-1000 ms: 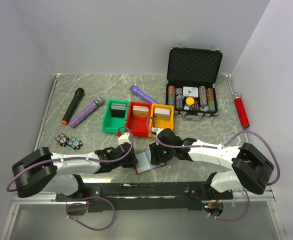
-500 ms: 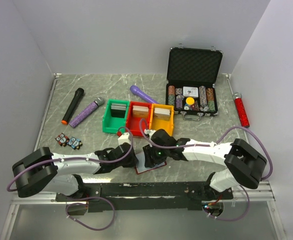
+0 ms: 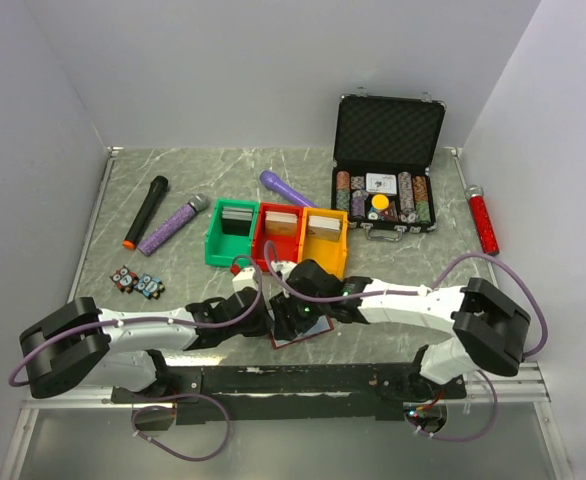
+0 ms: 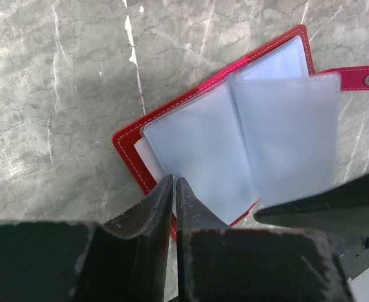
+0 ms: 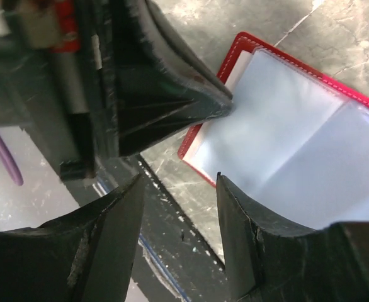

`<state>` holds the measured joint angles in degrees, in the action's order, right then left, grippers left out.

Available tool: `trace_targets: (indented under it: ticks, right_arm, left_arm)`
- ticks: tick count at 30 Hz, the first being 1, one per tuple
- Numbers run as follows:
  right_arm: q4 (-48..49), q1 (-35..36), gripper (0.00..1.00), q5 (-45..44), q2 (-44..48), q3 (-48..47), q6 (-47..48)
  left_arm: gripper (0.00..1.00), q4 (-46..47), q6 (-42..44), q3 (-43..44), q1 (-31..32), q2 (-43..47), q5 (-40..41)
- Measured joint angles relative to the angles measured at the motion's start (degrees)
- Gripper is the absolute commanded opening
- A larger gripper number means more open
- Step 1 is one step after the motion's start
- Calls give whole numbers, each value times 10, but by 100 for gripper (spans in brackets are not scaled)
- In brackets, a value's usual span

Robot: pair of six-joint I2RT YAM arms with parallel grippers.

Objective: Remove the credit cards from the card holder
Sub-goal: Remove the credit card from the card holder.

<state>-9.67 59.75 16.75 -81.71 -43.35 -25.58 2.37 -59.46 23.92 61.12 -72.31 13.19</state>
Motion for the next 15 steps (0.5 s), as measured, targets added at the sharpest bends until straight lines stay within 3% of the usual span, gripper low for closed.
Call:
trace_targets:
  ticks: [8,15]
  right_arm:
    - [-59,-9,58,-47,103,0,15]
    - [-83,-87,54,-74,139,32,33]
  left_arm:
    - [13,0,-1,-1,0,1,0]
    - [13,0,0,-1,0,1,1]
